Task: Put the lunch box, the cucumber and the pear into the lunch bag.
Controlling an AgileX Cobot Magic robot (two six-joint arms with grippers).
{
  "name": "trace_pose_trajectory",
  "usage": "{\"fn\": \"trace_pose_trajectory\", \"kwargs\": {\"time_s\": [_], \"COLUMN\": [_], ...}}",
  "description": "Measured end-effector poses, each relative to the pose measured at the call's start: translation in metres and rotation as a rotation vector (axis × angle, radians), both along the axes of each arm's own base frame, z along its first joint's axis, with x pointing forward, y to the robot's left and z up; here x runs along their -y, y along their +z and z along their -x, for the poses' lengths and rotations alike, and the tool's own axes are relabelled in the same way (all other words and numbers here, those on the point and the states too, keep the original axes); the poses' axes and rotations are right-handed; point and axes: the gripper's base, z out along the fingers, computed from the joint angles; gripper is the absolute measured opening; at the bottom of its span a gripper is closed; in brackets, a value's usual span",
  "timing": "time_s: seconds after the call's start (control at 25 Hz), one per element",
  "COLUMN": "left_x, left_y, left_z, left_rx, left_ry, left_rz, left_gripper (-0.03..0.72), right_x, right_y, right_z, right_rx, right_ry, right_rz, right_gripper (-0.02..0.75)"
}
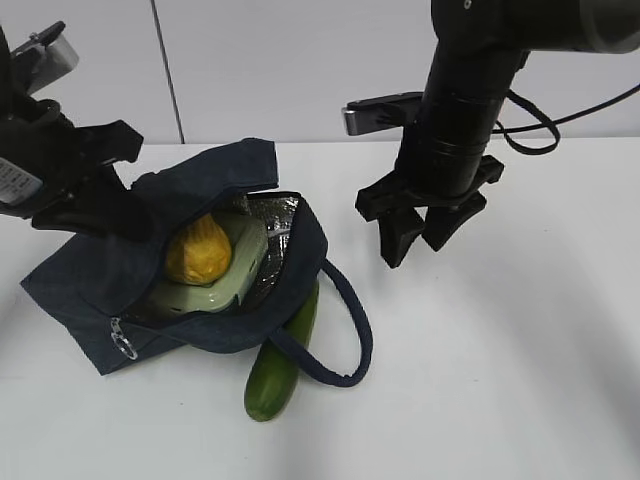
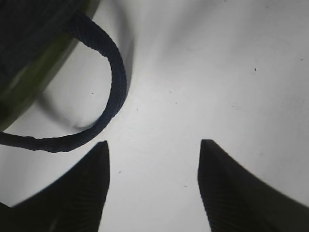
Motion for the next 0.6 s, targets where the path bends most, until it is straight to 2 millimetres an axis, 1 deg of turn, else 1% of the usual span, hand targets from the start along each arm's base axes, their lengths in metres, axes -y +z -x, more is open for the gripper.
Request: {"fn": "trace_pose_trajectory", "kwargs": {"time_s": [0.12,0.32,0.52,0.6], "left_x": [-0.005,-0.019,-0.028,-0.030], "left_y": [0.001,0.001,0.003,0.001], "left_z": [0.000,-0.001,-0.001,-0.003], "left_rx": [-0.027,-0.074,-0.097,-0.121], "left_ry": [0.025,0.069,0.075,0.067], "left_rz": [0.029,0.058,0.112,0.154], "left_gripper": [0.002,0.002,0.002,0.002], "right_x": [0.000,0.000,0.000,-0.001], "right_y": [0.000,0.000,0.000,0.000], "right_z": [0.000,0.000,0.000,0.000], "right_rx": [-0.001,0.000,-0.002,-0.004], "right_ry": [-0.002,-0.002,-0.003,-0.004], "right_rz": [-0.001,0.000,-0.003,-0.009], "right_gripper": [0.449,0.446,0.445,0.445]}}
